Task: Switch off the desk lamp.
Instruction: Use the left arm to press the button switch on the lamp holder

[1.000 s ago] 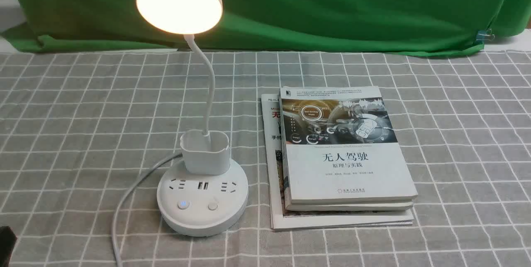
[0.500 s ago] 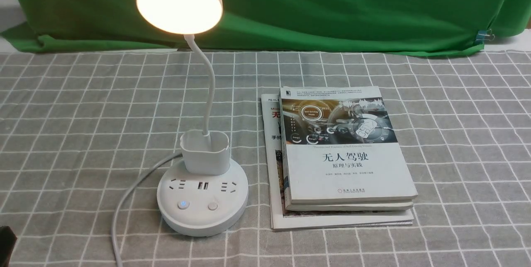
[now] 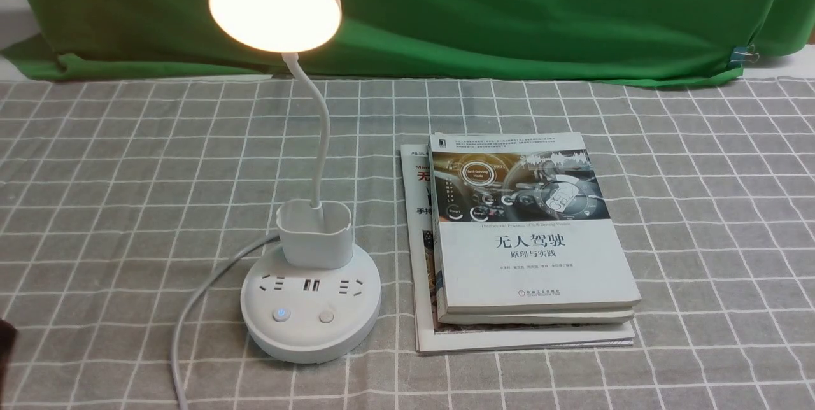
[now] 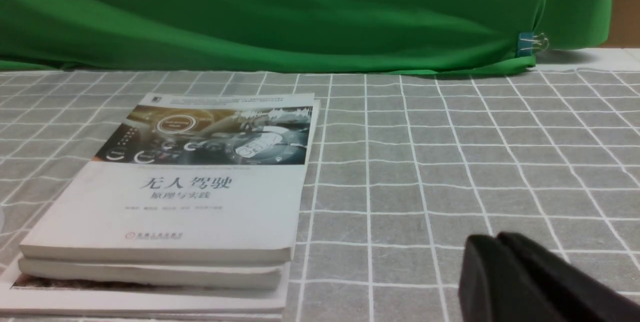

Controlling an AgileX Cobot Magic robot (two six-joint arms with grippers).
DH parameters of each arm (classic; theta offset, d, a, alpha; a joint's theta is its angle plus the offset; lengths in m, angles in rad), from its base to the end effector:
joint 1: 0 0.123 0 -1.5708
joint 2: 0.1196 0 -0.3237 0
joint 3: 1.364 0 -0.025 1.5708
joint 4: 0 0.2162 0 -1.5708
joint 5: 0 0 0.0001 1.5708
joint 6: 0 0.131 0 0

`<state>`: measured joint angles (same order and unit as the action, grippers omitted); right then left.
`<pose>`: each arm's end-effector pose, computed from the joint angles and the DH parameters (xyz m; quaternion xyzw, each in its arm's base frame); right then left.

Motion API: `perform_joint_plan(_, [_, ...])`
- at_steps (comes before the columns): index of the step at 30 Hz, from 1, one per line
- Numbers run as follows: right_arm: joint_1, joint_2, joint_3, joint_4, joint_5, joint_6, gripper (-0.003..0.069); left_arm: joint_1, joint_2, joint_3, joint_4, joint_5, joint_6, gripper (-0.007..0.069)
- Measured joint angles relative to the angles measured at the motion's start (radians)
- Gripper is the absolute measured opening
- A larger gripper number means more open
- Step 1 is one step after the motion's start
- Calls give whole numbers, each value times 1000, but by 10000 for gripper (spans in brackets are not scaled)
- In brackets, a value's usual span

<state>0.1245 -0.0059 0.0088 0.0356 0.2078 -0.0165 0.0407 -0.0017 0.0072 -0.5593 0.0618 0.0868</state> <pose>0.0214 0.0037 0.1866 -0.0422 0.7482 0.0500 0.6603 0.0230 -0.0034 0.2074 -0.1651 0.6768 -0.1645 0.6983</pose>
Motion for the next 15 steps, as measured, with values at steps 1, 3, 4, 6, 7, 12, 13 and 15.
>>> perform_joint_plan(1, [0, 0, 0, 0, 0, 0, 36, 0, 0, 0, -35, -20, -2, 19])
perform_joint_plan(3, [0, 0, 0, 0, 0, 0, 36, 0, 0, 0, -89, -62, -2, 19])
perform_joint_plan(4, [0, 0, 0, 0, 0, 0, 36, 0, 0, 0, -95, -72, -2, 19])
perform_joint_plan(6, [0, 0, 0, 0, 0, 0, 36, 0, 0, 0, -116, -140, -2, 19])
perform_joint_plan(7, [0, 0, 0, 0, 0, 0, 36, 0, 0, 0, -121, -158, -3, 19])
perform_joint_plan(12, [0, 0, 0, 0, 0, 0, 36, 0, 36, -62, -104, -62, -9, 19])
perform_joint_plan(13, [0, 0, 0, 0, 0, 0, 36, 0, 69, -103, -80, -20, -9, 19])
perform_joint_plan(15, [0, 0, 0, 0, 0, 0, 36, 0, 130, -171, -42, 45, -9, 19])
